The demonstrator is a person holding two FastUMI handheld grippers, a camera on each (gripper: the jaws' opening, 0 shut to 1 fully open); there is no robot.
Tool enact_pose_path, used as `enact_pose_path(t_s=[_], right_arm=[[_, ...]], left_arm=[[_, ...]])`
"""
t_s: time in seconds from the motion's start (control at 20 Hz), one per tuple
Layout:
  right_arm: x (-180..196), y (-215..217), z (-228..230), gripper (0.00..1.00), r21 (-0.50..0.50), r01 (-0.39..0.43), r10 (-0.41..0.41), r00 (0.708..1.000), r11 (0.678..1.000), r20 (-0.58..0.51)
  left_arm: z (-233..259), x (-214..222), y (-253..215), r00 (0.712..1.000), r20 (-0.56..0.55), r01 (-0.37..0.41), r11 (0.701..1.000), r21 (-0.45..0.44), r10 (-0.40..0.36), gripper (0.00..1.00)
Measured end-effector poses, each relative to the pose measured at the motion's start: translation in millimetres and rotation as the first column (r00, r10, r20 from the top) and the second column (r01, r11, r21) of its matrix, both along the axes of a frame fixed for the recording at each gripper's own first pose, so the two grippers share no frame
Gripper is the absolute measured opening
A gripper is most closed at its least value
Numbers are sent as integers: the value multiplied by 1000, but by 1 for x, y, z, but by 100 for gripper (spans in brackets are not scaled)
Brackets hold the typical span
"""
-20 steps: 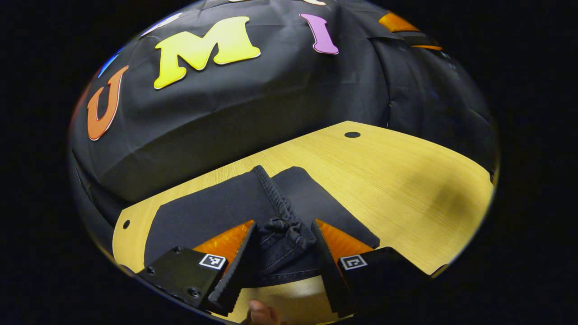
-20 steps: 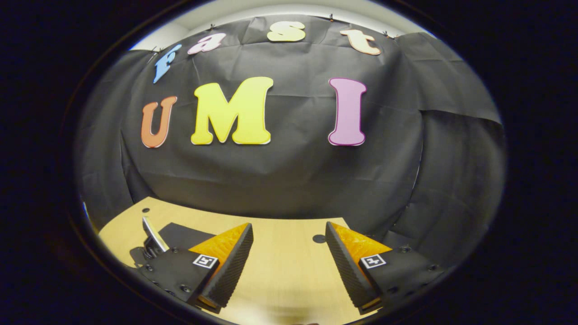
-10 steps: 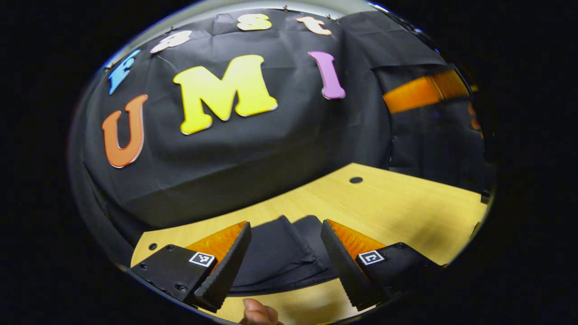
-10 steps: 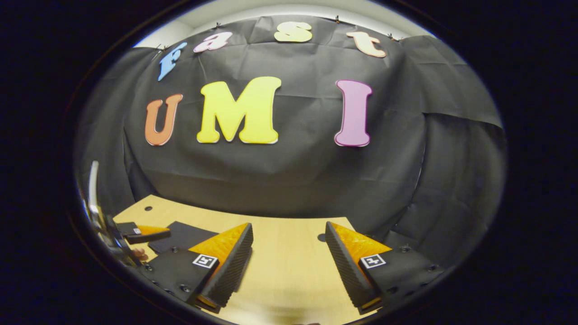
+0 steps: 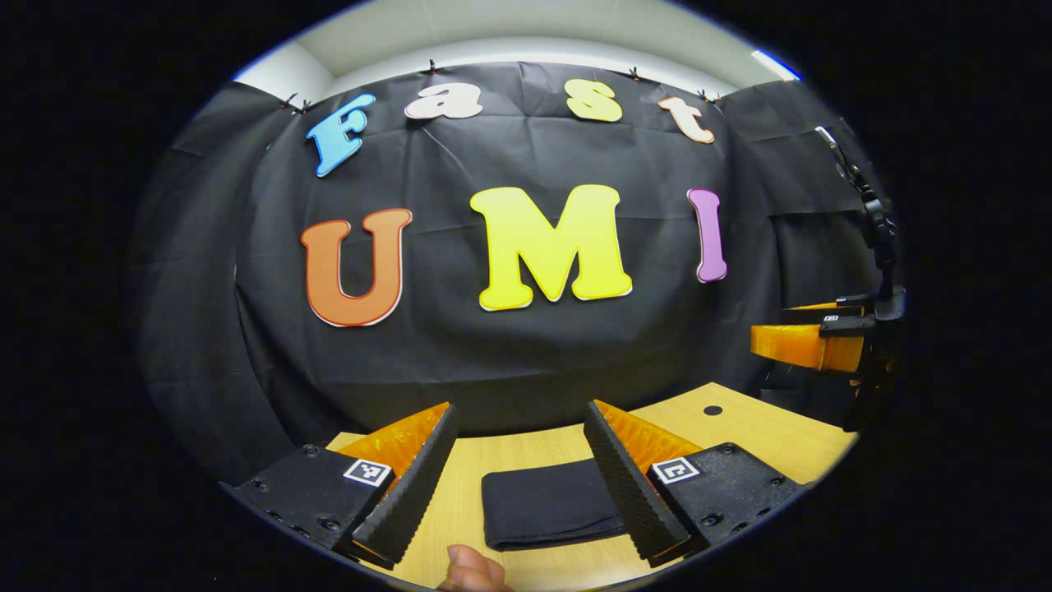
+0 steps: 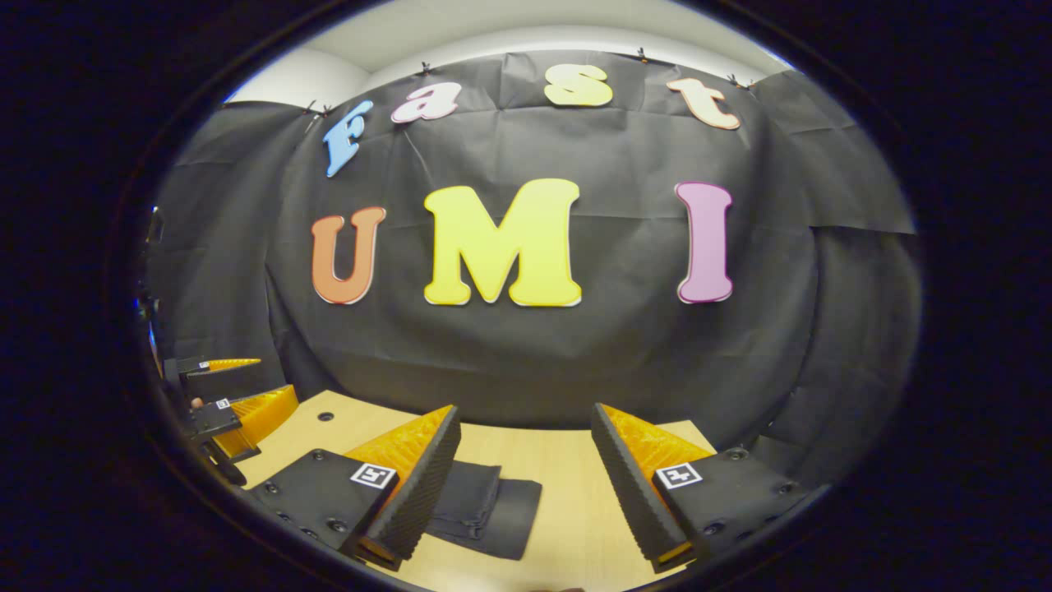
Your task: Grasp the waist and the cuffs of the jeans and fold them to make the two legs overlap; first hold the waist and fold one-third of the jeans toward the cuffs, then hold the cuffs and fold the remaining one-third in the same direction to finish folding.
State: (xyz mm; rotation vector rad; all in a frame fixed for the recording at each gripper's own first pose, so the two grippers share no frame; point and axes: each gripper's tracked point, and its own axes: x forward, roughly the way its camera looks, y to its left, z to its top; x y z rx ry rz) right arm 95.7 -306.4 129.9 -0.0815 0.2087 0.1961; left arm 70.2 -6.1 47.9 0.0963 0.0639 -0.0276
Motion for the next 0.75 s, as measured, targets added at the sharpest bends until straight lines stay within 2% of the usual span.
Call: enact_pose_path(t_s=[0.1,0.15,0.2,0.3,0.75], right_arm=[[-4,16,11,99,7,-23,23,999,1000,28],[-6,23,16,99,9,-32,31,999,999,41],[-7,29,21,99,10,-39,38,998,999,51],[-12,37,24,98,10,-47,47,997,999,61],[-18,41,23,99,22,-43,41,998,999,56]], left_arm=[[12,-8,7,1000,16,-20,999,-31,20,99],[16,-12,10,999,21,-27,999,-47,28,94],[20,-15,14,999,25,-32,998,-56,34,99],[28,-20,24,998,37,-45,997,-60,47,99],[24,-40,32,998,29,-53,995,-88,55,99]])
